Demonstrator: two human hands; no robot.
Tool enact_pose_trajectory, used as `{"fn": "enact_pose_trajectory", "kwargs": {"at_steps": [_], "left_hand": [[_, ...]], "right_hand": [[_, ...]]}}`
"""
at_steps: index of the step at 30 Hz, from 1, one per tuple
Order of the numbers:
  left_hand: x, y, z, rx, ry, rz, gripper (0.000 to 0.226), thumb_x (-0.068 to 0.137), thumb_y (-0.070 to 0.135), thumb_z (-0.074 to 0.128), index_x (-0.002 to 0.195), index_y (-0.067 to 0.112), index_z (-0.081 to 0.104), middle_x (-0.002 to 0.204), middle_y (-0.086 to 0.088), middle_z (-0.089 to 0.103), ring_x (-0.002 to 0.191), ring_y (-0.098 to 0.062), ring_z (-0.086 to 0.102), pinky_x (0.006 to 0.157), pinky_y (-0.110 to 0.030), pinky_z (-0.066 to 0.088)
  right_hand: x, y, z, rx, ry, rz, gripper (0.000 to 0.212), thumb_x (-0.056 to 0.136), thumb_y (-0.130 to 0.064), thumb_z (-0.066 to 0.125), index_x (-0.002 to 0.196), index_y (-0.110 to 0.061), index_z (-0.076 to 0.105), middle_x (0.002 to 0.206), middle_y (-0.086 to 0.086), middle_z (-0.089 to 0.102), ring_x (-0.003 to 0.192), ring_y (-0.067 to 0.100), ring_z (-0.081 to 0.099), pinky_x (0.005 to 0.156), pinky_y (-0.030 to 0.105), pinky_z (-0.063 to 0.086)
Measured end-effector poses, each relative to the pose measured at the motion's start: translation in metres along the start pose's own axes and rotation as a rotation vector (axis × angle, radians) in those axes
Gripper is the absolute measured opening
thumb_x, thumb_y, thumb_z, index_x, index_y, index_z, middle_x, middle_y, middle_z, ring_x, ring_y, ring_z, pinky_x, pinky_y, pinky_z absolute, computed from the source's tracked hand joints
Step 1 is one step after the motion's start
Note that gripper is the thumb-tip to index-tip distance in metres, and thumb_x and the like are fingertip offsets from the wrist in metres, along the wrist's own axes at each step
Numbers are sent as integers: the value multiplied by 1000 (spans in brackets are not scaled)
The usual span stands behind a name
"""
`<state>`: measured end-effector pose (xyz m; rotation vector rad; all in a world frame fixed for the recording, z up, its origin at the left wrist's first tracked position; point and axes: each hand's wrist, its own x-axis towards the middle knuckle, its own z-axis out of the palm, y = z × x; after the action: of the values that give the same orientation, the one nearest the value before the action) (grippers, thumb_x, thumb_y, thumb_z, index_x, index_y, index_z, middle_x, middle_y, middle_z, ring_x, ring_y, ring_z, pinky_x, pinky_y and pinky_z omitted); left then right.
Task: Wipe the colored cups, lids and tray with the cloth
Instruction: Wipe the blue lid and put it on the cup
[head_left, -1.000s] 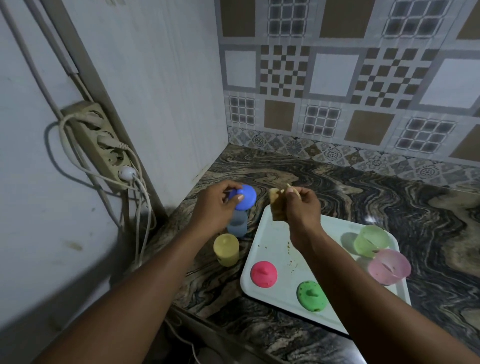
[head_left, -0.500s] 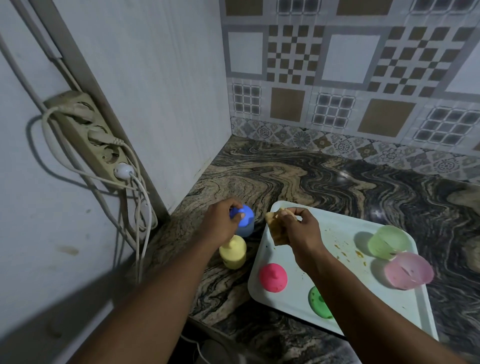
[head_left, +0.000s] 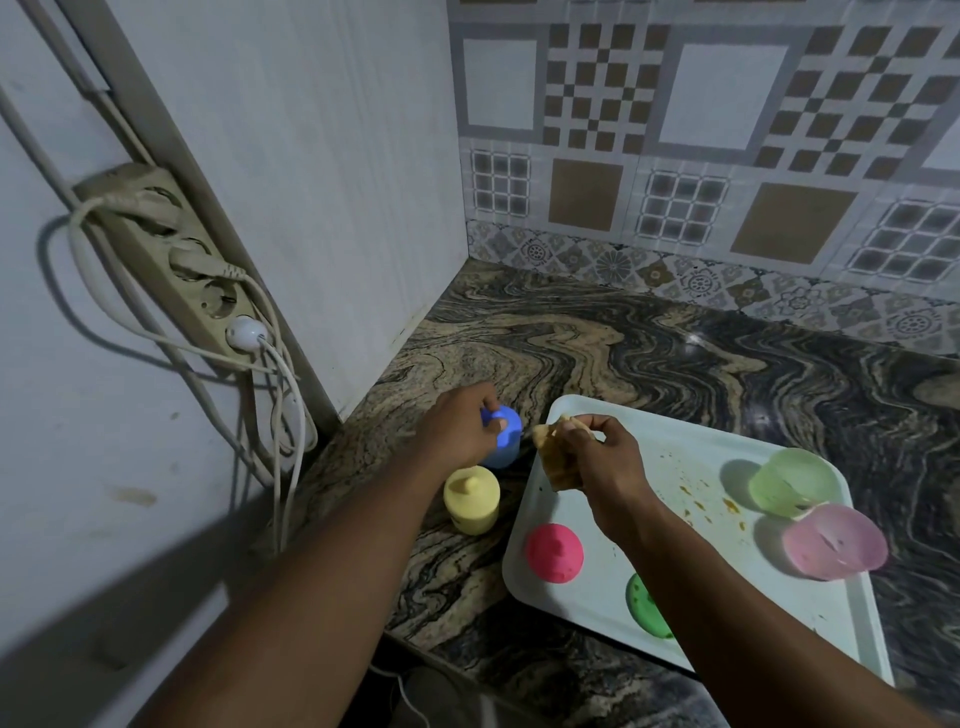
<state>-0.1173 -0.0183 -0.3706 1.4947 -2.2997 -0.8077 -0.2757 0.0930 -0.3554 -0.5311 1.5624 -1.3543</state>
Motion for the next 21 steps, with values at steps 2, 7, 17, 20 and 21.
{"fn": "enact_pose_trajectory", "kwargs": {"at_steps": [2,7,17,20,21], "left_hand": [[4,2,0,20,-24,-2,12,91,28,64,87,24,54,90,-4,62,79,-26,59,72,-44,53],[5,2,-2,33,-69,3,12,93,27,62,92,19,54,88,-8,61,76,-27,58,67,-42,50],[5,5,-8,74,-108,79,12,93,25,59,95,15,52,101,-7,60,85,-28,57,71,-44,49],[4,4,-5,46,-124,67,16,94,26,61,94,14,51,104,-11,63,84,-29,57,69,-43,47],[4,4,-4,36,-124,62,16,95,26,61,94,14,50,105,-13,63,84,-30,57,67,-41,46]], "right_hand": [[1,1,0,2,-3,6,21,101,-19,57,112,-1,57,85,15,78,58,24,66,51,32,53],[2,3,0,2,-9,10,22,101,-19,56,112,0,56,85,15,78,61,26,66,53,33,53],[6,4,-4,-10,-32,13,23,100,-22,59,110,-1,58,87,19,77,66,32,67,55,35,54],[6,6,-6,-13,-34,16,22,100,-22,58,110,-2,57,87,17,77,68,32,67,55,35,54],[6,7,-6,-12,-38,18,22,101,-22,58,110,-2,57,87,17,77,68,32,67,56,35,54]]}}
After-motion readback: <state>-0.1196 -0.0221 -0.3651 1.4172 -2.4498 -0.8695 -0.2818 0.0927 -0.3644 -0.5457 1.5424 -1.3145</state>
